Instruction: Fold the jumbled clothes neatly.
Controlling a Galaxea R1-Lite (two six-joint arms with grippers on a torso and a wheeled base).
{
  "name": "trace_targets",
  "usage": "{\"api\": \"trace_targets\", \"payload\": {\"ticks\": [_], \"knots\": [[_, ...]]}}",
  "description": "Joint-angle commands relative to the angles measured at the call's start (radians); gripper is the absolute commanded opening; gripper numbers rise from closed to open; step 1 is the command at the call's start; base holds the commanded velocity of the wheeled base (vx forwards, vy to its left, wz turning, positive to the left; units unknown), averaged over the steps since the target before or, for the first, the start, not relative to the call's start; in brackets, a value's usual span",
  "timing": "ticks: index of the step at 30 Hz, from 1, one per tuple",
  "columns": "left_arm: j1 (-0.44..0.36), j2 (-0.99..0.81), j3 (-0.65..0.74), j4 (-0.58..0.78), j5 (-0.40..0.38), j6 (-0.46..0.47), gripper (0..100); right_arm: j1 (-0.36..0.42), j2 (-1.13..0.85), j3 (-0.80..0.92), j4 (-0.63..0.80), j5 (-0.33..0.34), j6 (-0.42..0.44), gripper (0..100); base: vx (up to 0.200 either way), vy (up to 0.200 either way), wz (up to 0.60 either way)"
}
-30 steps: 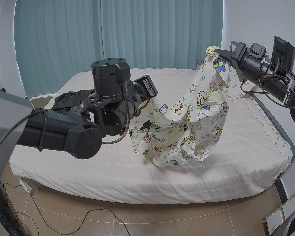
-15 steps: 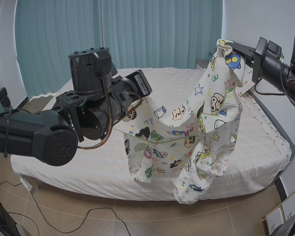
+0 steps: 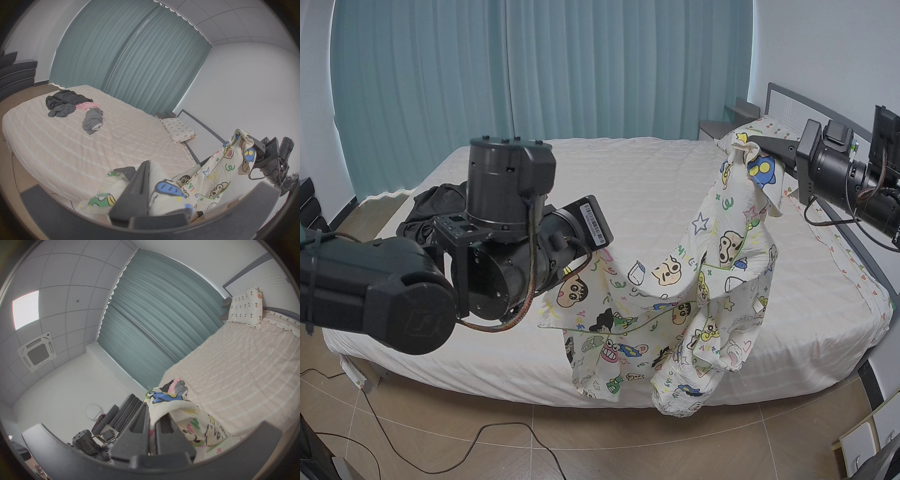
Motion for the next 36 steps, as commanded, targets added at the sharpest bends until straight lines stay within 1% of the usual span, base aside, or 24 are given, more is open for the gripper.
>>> {"api": "trace_targets", "payload": {"ticks": [1, 5, 6, 7, 9, 12, 14, 16, 18, 19, 22, 23, 26, 27, 29, 30, 36], "knots": [[0.036, 0.105, -0.034, -0.009, -0.004, -0.001, 0, -0.031, 0.097, -0.015, -0.012, 0.0, -0.028, 0, 0.0, 0.0, 0.0], [0.081, 0.164, -0.117, -0.026, -0.003, -0.001, 0, -0.06, 0.138, -0.018, -0.105, -0.008, -0.04, 0, 0.0, 0.0, 0.0], [0.081, 0.164, -0.117, -0.026, -0.003, -0.001, 0, -0.06, 0.138, -0.018, -0.105, -0.008, -0.04, 0, 0.0, 0.0, 0.0], [0.104, 0.183, -0.164, -0.031, -0.003, 0.002, 0, -0.081, 0.154, -0.027, -0.13, -0.009, -0.047, 0, 0.0, 0.0, 0.0], [0.117, 0.197, -0.195, -0.031, -0.003, 0.006, 0, -0.097, 0.166, -0.041, -0.13, -0.008, -0.054, 0, 0.0, 0.0, 0.0], [0.153, 0.25, -0.296, -0.029, -0.003, 0.026, 0, -0.132, 0.213, -0.092, -0.13, -0.008, -0.077, 0, 0.0, 0.0, 0.0], [0.168, 0.272, -0.327, -0.031, -0.004, 0.057, 0, -0.14, 0.233, -0.103, -0.128, -0.008, -0.093, 0, 0.0, 0.0, 0.0], [0.179, 0.296, -0.348, -0.034, -0.006, 0.095, 0, -0.146, 0.252, -0.104, -0.13, -0.008, -0.117, 0, 0.0, 0.0, 0.0], [0.182, 0.307, -0.358, -0.04, -0.009, 0.108, 0, -0.152, 0.262, -0.104, -0.131, -0.008, -0.133, 0, 0.0, 0.0, 0.0], [0.191, 0.324, -0.375, -0.059, -0.018, 0.128, 0, -0.156, 0.282, -0.104, -0.134, -0.009, -0.159, 0, 0.0, 0.0, 0.0], [0.203, 0.341, -0.396, -0.086, -0.024, 0.143, 0, -0.167, 0.299, -0.113, -0.134, -0.017, -0.171, 0, 0.0, 0.0, 0.0], [0.216, 0.352, -0.41, -0.1, -0.024, 0.16, 0, -0.181, 0.305, -0.119, -0.136, -0.028, -0.174, 0, 0.0, 0.0, 0.0], [0.237, 0.356, -0.419, -0.103, -0.026, 0.195, 0, -0.21, 0.316, -0.13, -0.134, -0.025, -0.217, 0, 0.0, 0.0, 0.0], [0.24, 0.358, -0.424, -0.103, -0.027, 0.2, 0, -0.216, 0.325, -0.136, -0.136, -0.023, -0.235, 0, 0.0, 0.0, 0.0], [0.24, 0.358, -0.424, -0.103, -0.027, 0.2, 0, -0.216, 0.325, -0.136, -0.136, -0.023, -0.235, 0, 0.0, 0.0, 0.0], [0.249, 0.379, -0.457, -0.103, -0.027, 0.204, 0, -0.226, 0.354, -0.165, -0.136, -0.023, -0.281, 0, 0.0, 0.0, 0.0], [0.266, 0.45, -0.569, -0.092, -0.027, 0.22, 0, -0.224, 0.407, -0.247, -0.139, -0.028, -0.314, 0, 0.0, 0.0, 0.0]]}}
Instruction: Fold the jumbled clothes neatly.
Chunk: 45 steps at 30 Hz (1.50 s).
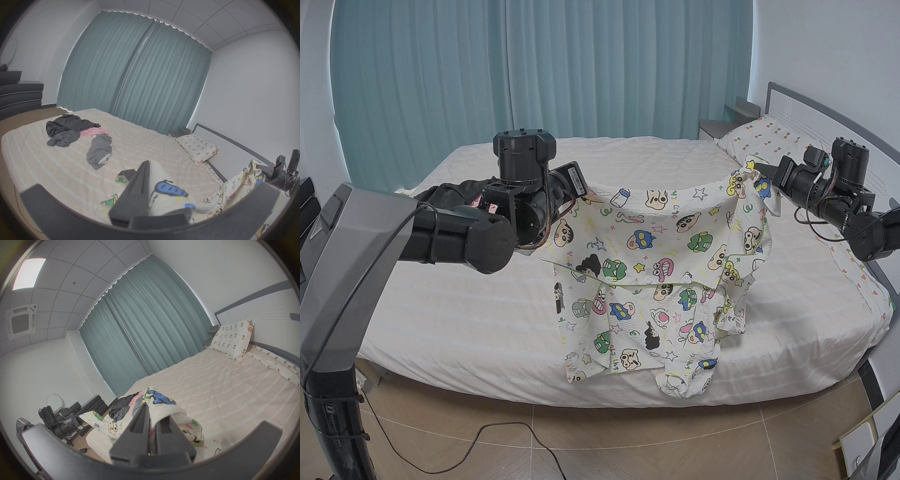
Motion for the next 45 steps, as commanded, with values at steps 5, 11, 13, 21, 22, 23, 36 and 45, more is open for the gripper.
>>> {"api": "trace_targets", "payload": {"ticks": [5, 11, 13, 21, 22, 23, 36, 45], "knots": [[0.032, 0.117, -0.153, 0.013, 0.0, 0.006, 0, -0.004, 0.111, -0.12, -0.001, -0.01, -0.038, 0, 0.0, 0.0, 0.0], [0.055, 0.145, -0.227, 0.058, -0.005, 0.004, 0, -0.022, 0.135, -0.168, -0.001, -0.018, -0.039, 0, 0.033, 0.0, 0.0], [0.058, 0.153, -0.247, 0.061, -0.005, 0.004, 0, -0.022, 0.143, -0.172, 0.0, -0.018, -0.039, 0, 0.2, 0.0, 0.0], [0.055, 0.185, -0.282, 0.09, -0.023, 0.006, 0, -0.024, 0.178, -0.2, -0.001, -0.016, -0.036, 0, 0.2, 0.0, 0.0], [0.055, 0.188, -0.282, 0.09, -0.031, 0.006, 0, -0.024, 0.178, -0.2, -0.001, -0.016, -0.032, 0, 0.2, 0.0, 0.0], [0.054, 0.191, -0.284, 0.09, -0.036, 0.006, 0, -0.024, 0.18, -0.2, -0.001, -0.016, -0.029, 0, 0.2, 0.0, 0.0], [0.052, 0.328, -0.351, 0.234, -0.046, 0.006, 0, -0.024, 0.226, -0.201, -0.001, -0.018, -0.032, 0, 0.2, 0.0, 0.0], [0.054, 0.49, -0.351, 0.374, -0.045, 0.006, 0, -0.025, 0.319, -0.203, -0.004, -0.022, -0.035, 0, 0.156, 0.0, 0.0]]}}
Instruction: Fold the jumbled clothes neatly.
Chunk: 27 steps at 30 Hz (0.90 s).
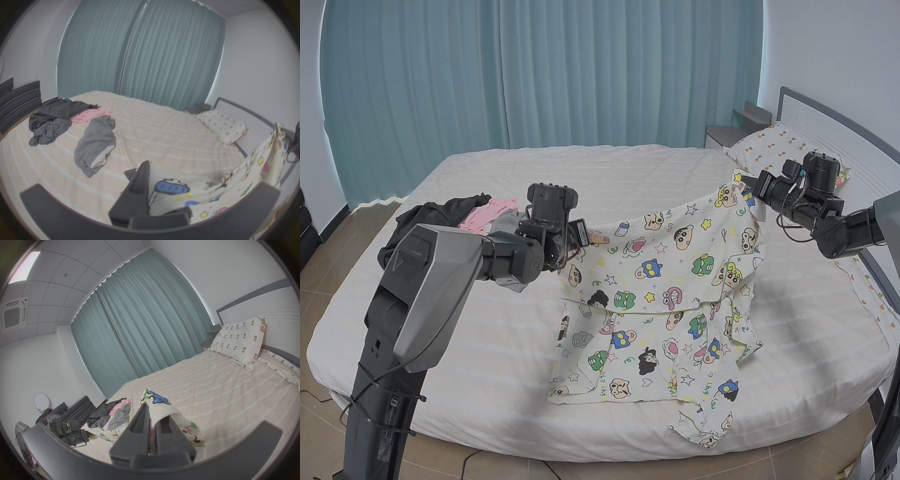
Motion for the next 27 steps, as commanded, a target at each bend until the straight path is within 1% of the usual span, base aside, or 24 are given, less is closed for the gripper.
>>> {"api": "trace_targets", "payload": {"ticks": [1, 2, 3, 5, 8, 13, 16, 20, 22, 27], "knots": [[0.001, 0.13, 0.001, 0.063, 0.006, -0.001, 0, 0.0, 0.069, -0.003, -0.011, -0.008, -0.002, 0, 0.0, 0.0, 0.0], [0.001, 0.13, 0.001, 0.063, 0.006, -0.001, 0, 0.0, 0.069, -0.003, -0.011, -0.008, -0.002, 0, 0.0, 0.0, 0.0], [-0.001, 0.153, 0.001, 0.095, 0.009, -0.002, 0, -0.001, 0.086, -0.006, -0.026, -0.026, -0.003, 0, 0.0, 0.0, 0.0], [-0.001, 0.155, 0.001, 0.126, 0.009, -0.002, 0, -0.006, 0.104, -0.007, -0.034, -0.04, -0.005, 0, 0.0, 0.0, 0.0], [-0.002, 0.155, 0.001, 0.144, 0.007, -0.001, 0, -0.007, 0.112, -0.007, -0.034, -0.04, -0.005, 0, 0.0, 0.0, 0.0], [-0.001, 0.156, 0.001, 0.127, 0.004, -0.001, 0, -0.007, 0.133, -0.01, -0.035, -0.045, -0.005, 0, 0.0, 0.0, 0.0], [0.002, 0.16, 0.001, 0.092, -0.001, -0.001, 0, -0.007, 0.147, -0.027, -0.048, -0.048, -0.003, 0, 0.0, 0.0, 0.0], [0.008, 0.196, 0.001, 0.088, -0.008, -0.001, 0, -0.007, 0.173, -0.05, -0.065, -0.078, -0.005, 0, 0.0, 0.0, 0.0], [0.011, 0.215, 0.001, 0.094, -0.01, 0.001, 0, -0.007, 0.182, -0.056, -0.066, -0.082, -0.005, 0, 0.0, 0.0, 0.0], [0.016, 0.23, 0.001, 0.094, -0.017, 0.001, 0, -0.017, 0.193, -0.059, -0.069, -0.085, -0.006, 0, 0.2, 0.0, 0.0]]}}
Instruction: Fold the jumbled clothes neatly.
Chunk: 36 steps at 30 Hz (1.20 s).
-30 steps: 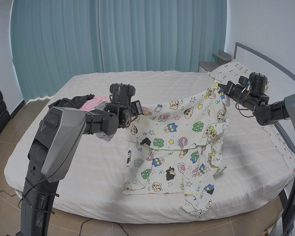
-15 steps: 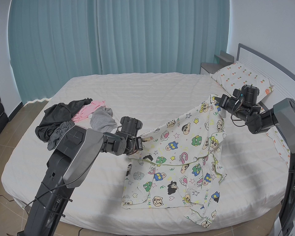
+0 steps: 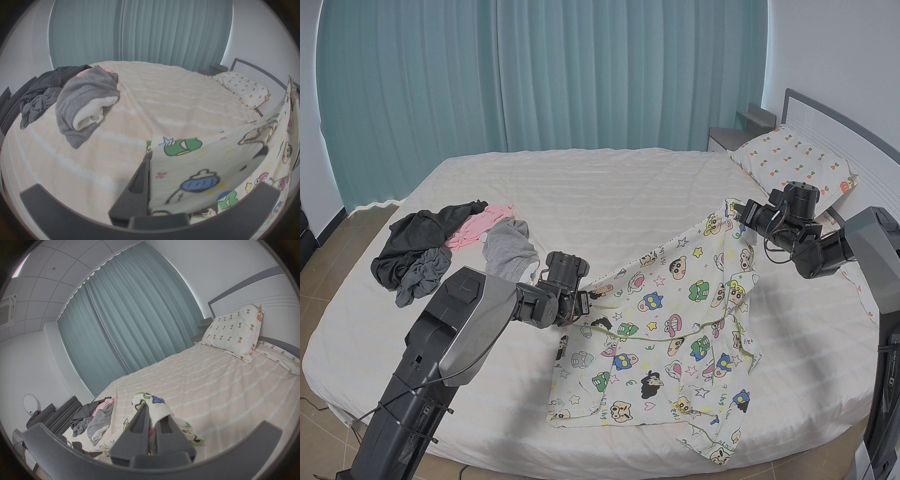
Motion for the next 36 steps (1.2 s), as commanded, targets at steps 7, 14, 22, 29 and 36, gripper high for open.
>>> {"api": "trace_targets", "payload": {"ticks": [7, 14, 22, 29, 36], "knots": [[-0.017, 0.02, 0.0, -0.001, -0.009, -0.008, 0, -0.022, 0.02, 0.012, -0.002, -0.001, 0.001, 0, 0.2, 0.0, 0.0], [-0.038, 0.017, 0.0, -0.004, -0.012, -0.005, 0, -0.022, 0.013, 0.053, 0.01, -0.001, -0.007, 0, 0.2, 0.0, 0.0], [-0.055, 0.03, 0.0, 0.022, -0.012, 0.015, 0, -0.027, 0.042, 0.119, 0.012, -0.001, -0.044, 0, 0.125, 0.0, 0.0], [-0.052, 0.059, 0.0, 0.02, 0.0, 0.039, 0, -0.029, 0.083, 0.145, 0.003, 0.001, -0.048, 0, 0.0, 0.0, 0.0], [-0.043, 0.063, 0.0, 0.005, 0.011, 0.052, 100, -0.029, 0.113, 0.162, -0.034, 0.004, -0.048, 100, 0.0, 0.0, 0.0]]}}
